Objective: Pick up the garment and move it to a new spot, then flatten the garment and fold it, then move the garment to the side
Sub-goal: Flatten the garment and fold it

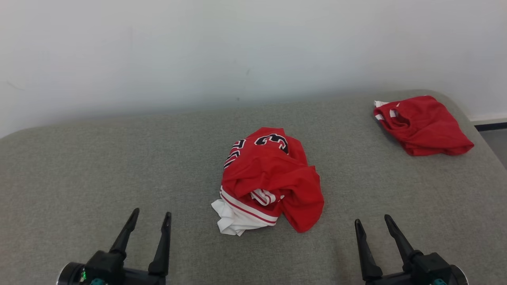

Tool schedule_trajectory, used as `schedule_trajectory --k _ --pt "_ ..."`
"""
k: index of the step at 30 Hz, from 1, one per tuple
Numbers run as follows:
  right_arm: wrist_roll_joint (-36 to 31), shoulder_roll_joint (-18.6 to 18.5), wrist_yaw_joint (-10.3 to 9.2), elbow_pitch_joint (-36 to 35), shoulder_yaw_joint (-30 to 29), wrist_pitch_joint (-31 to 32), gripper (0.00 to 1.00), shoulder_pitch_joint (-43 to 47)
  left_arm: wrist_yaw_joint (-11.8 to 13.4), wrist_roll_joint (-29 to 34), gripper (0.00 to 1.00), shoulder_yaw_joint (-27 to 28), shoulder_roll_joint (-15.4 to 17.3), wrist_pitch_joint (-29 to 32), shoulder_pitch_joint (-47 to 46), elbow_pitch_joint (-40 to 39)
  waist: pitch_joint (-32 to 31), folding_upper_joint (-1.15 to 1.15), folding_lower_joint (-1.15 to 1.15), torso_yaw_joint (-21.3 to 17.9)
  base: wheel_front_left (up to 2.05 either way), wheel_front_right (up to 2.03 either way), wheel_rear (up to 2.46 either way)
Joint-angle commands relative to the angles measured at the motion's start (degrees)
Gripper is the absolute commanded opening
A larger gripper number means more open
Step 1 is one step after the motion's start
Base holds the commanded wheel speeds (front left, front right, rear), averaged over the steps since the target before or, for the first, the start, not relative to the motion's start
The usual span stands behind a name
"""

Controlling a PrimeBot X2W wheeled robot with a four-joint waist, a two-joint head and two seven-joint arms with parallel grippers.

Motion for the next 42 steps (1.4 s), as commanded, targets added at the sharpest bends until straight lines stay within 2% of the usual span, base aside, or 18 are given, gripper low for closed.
schedule_trajectory --k 1,12,18,24,25,26,27,28,29,34,36,42 --pt "0.4 0.1 -0.17 0.1 0.3 0.0 1.00 -0.6 0.1 -0.5 1.00 -1.2 -0.1 -0.2 -1.5 0.9 1.1 0.00 0.00 -1.8 0.00 0.00 0.00" --pt "0.9 0.7 -0.17 -0.4 0.1 0.0 1.00 -3.1 0.1 -6.6 1.00 -11.3 1.4 -0.2 -13.6 12.2 7.2 0.00 0.00 -9.1 0.00 0.00 0.00" --pt "1.3 1.1 -0.17 -0.4 -0.1 0.0 1.00 -4.1 0.1 -9.2 1.00 -15.5 2.2 -0.2 -16.6 19.2 9.0 0.00 0.00 -11.2 0.00 0.00 0.00" --pt "1.3 1.2 -0.17 -0.4 -0.1 0.0 1.00 -4.4 0.1 -12.3 1.00 -16.3 1.7 -0.2 -17.8 25.5 9.1 0.00 0.00 -12.0 0.00 0.00 0.00" --pt "1.2 1.2 -0.17 -0.3 -0.1 0.0 1.00 -4.4 0.1 -12.9 0.58 -16.8 1.7 -0.2 -17.9 26.6 9.0 0.00 0.00 -12.1 0.00 0.00 0.00" --pt "1.2 1.2 -0.17 -0.3 -0.1 0.0 1.00 -4.3 0.1 -13.7 0.40 -17.2 1.6 -0.2 -18.1 27.6 9.0 0.00 0.00 -12.1 0.00 0.00 0.00" --pt "1.1 1.2 -0.17 -0.3 -0.2 0.0 1.00 -4.3 0.1 -14.2 0.07 -17.5 1.5 -0.2 -18.5 28.3 8.9 0.00 0.00 -12.1 0.00 0.00 0.00" --pt "1.1 1.2 -0.17 -0.3 -0.2 0.0 1.00 -4.3 0.1 -14.2 0.07 -17.5 1.5 -0.2 -18.5 28.3 8.9 0.00 0.00 -12.1 0.00 0.00 0.00" --pt "1.0 1.2 -0.17 -0.3 -0.2 0.0 1.00 -4.3 0.1 -14.8 0.00 -18.0 1.3 -0.2 -18.7 29.1 8.7 0.00 0.00 -12.1 0.00 0.00 0.00" --pt "0.5 1.3 -0.17 -0.7 -0.9 0.0 1.00 -3.5 0.1 -16.9 0.00 -17.6 1.0 -0.2 -18.8 28.2 7.5 0.00 0.00 -10.6 0.00 0.00 0.00" --pt "0.7 1.2 -0.17 -0.7 -1.1 0.0 1.00 -3.0 0.1 -17.4 0.00 -15.9 0.9 -0.2 -18.3 25.8 7.0 0.00 0.00 -9.5 0.00 0.00 0.00" --pt "1.4 1.3 -0.17 -0.6 -1.5 0.0 1.00 -1.6 0.4 -13.6 0.00 -10.6 2.2 -0.2 -13.5 15.9 4.9 0.00 0.00 -4.5 0.00 0.00 0.00"
